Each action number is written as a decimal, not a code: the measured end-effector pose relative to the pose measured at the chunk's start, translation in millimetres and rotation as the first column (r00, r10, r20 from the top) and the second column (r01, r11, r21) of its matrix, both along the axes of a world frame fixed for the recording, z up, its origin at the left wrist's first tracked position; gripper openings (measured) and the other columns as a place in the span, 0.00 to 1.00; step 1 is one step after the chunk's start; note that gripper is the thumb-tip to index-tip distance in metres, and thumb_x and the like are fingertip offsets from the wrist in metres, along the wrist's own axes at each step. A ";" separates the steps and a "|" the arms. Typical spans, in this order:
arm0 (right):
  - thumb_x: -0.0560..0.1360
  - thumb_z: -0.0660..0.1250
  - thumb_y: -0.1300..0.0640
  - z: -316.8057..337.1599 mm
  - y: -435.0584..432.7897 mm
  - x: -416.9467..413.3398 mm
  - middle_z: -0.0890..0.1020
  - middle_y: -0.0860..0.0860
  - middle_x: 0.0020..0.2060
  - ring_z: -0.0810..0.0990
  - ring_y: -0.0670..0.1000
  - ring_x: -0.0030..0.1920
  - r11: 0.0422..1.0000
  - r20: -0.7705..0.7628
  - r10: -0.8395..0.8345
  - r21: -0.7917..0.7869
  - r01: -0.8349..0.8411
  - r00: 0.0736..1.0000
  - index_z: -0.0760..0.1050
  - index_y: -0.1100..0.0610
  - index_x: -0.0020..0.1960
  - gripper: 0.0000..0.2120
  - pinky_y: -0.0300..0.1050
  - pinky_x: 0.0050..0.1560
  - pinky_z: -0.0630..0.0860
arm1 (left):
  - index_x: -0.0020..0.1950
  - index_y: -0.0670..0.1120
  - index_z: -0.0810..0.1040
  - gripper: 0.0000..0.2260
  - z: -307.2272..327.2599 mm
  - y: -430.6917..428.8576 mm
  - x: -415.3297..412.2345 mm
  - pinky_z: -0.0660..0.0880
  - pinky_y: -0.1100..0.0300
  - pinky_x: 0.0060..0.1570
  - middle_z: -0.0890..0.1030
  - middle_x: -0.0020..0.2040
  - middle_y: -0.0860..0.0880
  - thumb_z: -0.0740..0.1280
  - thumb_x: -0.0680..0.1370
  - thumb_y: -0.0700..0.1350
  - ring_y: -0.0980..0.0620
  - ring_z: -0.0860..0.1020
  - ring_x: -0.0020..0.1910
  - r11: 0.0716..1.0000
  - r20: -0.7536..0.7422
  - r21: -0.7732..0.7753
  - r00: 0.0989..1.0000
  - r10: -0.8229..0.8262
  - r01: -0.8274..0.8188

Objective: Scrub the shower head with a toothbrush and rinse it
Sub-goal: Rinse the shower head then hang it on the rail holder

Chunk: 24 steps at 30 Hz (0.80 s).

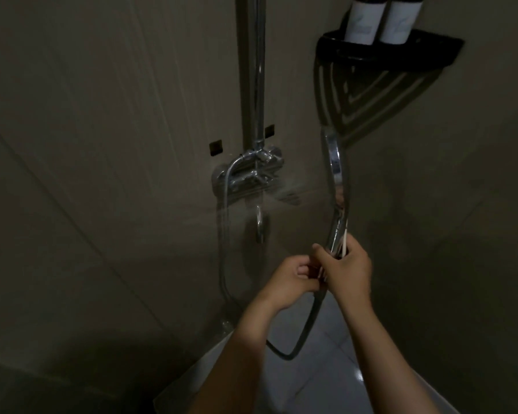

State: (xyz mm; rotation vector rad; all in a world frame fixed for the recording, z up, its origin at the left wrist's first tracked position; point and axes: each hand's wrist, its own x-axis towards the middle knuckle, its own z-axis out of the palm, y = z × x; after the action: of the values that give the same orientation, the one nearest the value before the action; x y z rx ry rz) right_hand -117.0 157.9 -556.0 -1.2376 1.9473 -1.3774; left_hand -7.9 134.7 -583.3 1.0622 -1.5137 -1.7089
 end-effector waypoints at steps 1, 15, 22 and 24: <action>0.69 0.73 0.55 1.0 -1.3 -2.0 0.80 0.55 0.32 0.79 0.55 0.34 1.000 0.001 -0.019 -0.004 0.019 1.000 0.74 0.60 0.40 0.10 0.50 0.35 0.76 | 0.56 0.35 0.77 0.16 0.4 -3.4 -2.1 0.72 0.58 0.48 0.72 0.44 0.39 0.63 0.70 0.24 0.46 0.73 0.46 1.000 -0.001 0.000 1.000 -0.010 0.010; 0.68 0.74 0.56 5.9 -28.1 -53.6 0.75 0.47 0.27 0.73 0.43 0.28 0.993 -0.017 -0.097 -0.076 0.095 0.995 0.68 0.50 0.33 0.14 0.34 0.28 0.67 | 0.53 0.40 0.76 0.06 14.5 -54.6 -38.5 0.79 0.64 0.42 0.80 0.43 0.46 0.62 0.78 0.36 0.52 0.80 0.41 0.962 -0.097 0.169 0.968 0.231 -0.213; 0.69 0.74 0.53 17.1 -58.3 -84.6 0.78 0.49 0.31 0.78 0.49 0.33 0.996 -0.026 -0.071 -0.062 0.069 0.997 0.72 0.55 0.38 0.11 0.47 0.34 0.76 | 0.52 0.40 0.75 0.05 23.9 -105.1 -46.6 0.74 0.62 0.45 0.79 0.43 0.45 0.62 0.78 0.35 0.52 0.78 0.41 0.820 -0.122 0.180 0.815 0.566 -0.543; 0.68 0.75 0.52 18.3 -65.4 -90.8 0.77 0.48 0.31 0.76 0.47 0.32 0.996 -0.020 -0.062 -0.061 0.061 0.998 0.71 0.54 0.38 0.13 0.43 0.32 0.74 | 0.56 0.38 0.75 0.08 22.6 -115.2 -47.3 0.74 0.63 0.46 0.79 0.43 0.46 0.61 0.78 0.35 0.53 0.78 0.42 0.791 -0.119 0.175 0.785 0.608 -0.586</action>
State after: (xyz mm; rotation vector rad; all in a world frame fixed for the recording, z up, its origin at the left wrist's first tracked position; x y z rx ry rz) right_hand -207.8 92.4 -537.7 -1.2338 1.9873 -1.4692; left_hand -55.2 19.5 -560.7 1.2594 -0.8273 -1.3989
